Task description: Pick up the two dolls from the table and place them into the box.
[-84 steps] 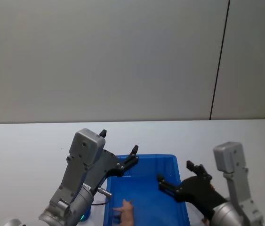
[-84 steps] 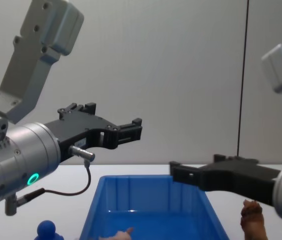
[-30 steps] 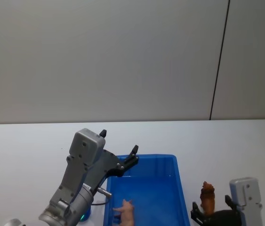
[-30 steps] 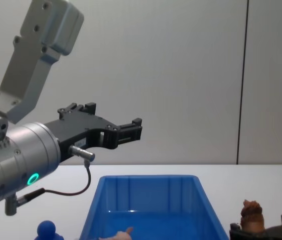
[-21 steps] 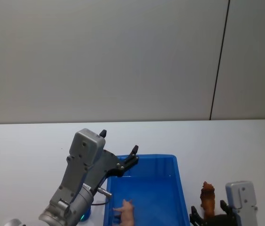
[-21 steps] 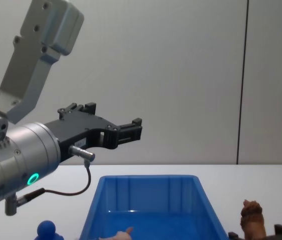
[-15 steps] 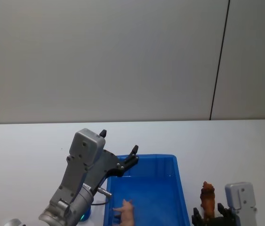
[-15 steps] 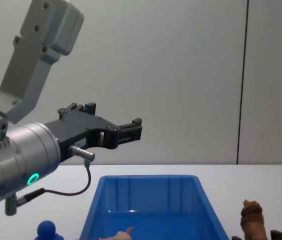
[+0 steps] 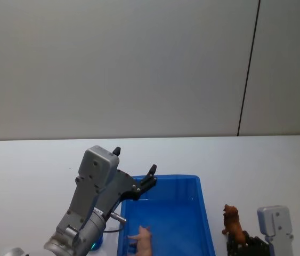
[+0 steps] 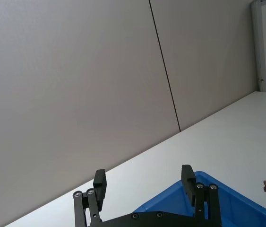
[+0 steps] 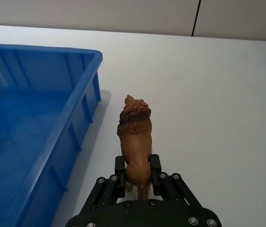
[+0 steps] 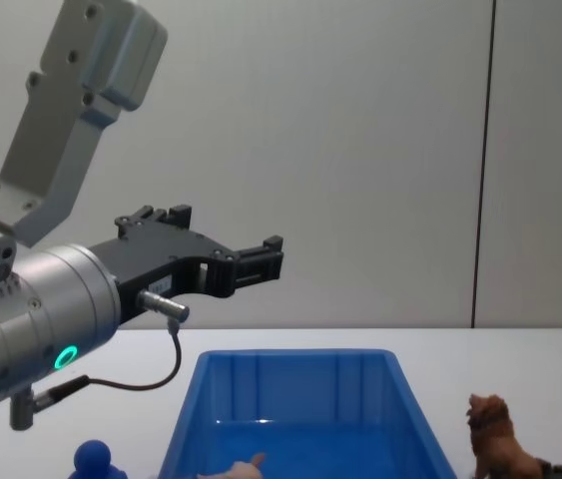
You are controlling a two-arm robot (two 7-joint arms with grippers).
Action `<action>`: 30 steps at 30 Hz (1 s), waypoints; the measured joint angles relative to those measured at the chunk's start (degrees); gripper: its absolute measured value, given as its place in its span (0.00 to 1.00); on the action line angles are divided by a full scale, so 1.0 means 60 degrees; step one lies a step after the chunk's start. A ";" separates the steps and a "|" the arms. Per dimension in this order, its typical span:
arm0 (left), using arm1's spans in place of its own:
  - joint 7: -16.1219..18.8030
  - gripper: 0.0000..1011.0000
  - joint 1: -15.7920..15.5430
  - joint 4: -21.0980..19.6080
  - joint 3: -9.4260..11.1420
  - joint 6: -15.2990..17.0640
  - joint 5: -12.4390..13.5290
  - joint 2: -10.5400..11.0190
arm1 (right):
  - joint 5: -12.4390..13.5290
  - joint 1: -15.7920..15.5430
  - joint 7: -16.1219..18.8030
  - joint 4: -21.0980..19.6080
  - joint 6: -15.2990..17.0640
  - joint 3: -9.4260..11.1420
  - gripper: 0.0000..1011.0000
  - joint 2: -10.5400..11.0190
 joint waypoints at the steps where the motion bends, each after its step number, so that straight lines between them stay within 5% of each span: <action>1: 0.0000 0.99 0.0000 0.0000 0.0000 0.0000 -0.0001 0.0000 | -0.0017 0.0000 0.0010 -0.0007 -0.0021 0.0005 0.29 0.0002; 17: 0.0000 0.99 0.0000 -0.0001 0.0000 0.0000 0.0000 0.0000 | -0.0511 0.0188 0.0778 -0.0426 -0.0853 0.0051 0.29 0.0055; 30: 0.0000 0.99 0.0000 0.0000 0.0000 0.0000 0.0000 0.0000 | -0.0556 0.0822 0.2219 -0.0407 -0.1009 -0.0041 0.29 -0.0202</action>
